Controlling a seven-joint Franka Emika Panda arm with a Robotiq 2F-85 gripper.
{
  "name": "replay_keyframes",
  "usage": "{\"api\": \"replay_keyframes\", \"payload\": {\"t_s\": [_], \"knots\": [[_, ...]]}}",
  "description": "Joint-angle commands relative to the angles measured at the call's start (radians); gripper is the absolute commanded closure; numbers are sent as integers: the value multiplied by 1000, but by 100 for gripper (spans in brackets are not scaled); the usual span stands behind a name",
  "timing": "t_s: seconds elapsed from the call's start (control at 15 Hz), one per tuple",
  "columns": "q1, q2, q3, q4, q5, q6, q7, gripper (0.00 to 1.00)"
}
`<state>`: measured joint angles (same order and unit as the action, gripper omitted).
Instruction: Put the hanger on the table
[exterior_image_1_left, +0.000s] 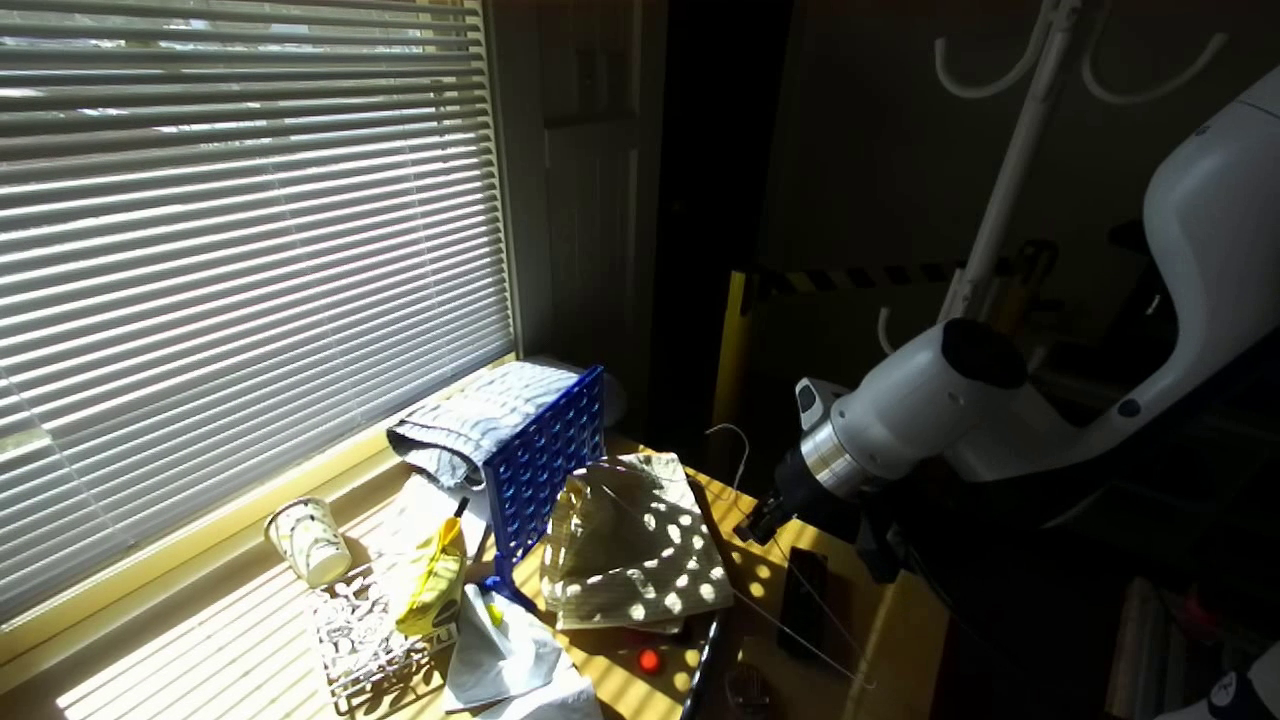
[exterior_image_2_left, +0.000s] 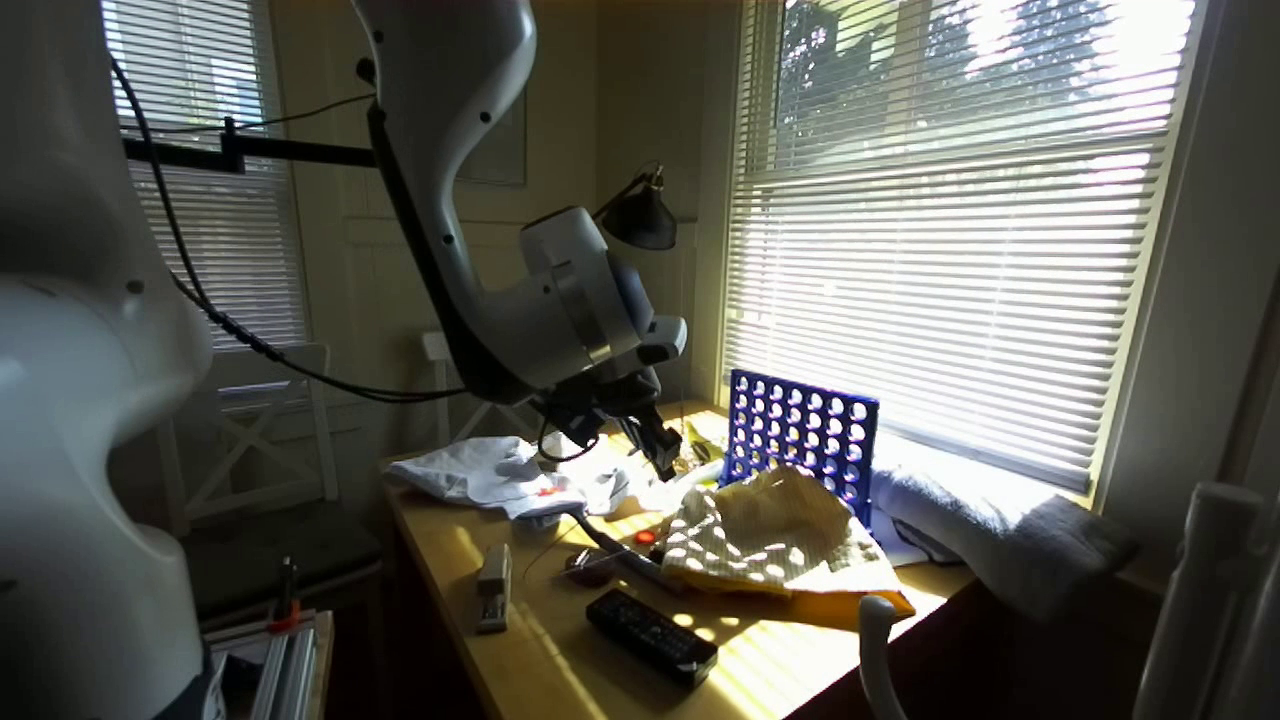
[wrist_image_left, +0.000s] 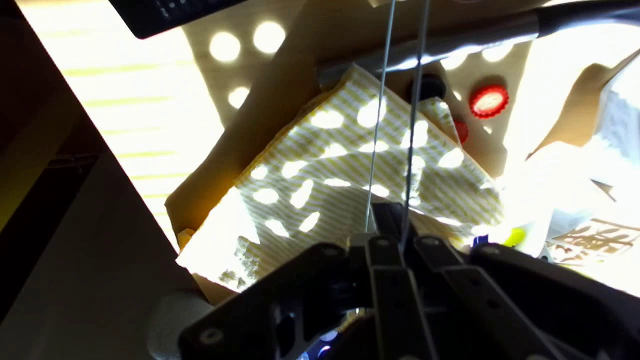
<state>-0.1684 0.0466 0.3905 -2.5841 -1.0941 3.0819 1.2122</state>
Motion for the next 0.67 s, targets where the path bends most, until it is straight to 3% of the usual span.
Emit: {"api": "replay_keyframes", "payload": {"t_s": [0.0,0.13,0.6], "knots": [[2,67,13,67,88,-41,-47,73],[1,81,18,86,114,-59,-55,66],[-11,74,40,100,220,-84,-102,18]]}}
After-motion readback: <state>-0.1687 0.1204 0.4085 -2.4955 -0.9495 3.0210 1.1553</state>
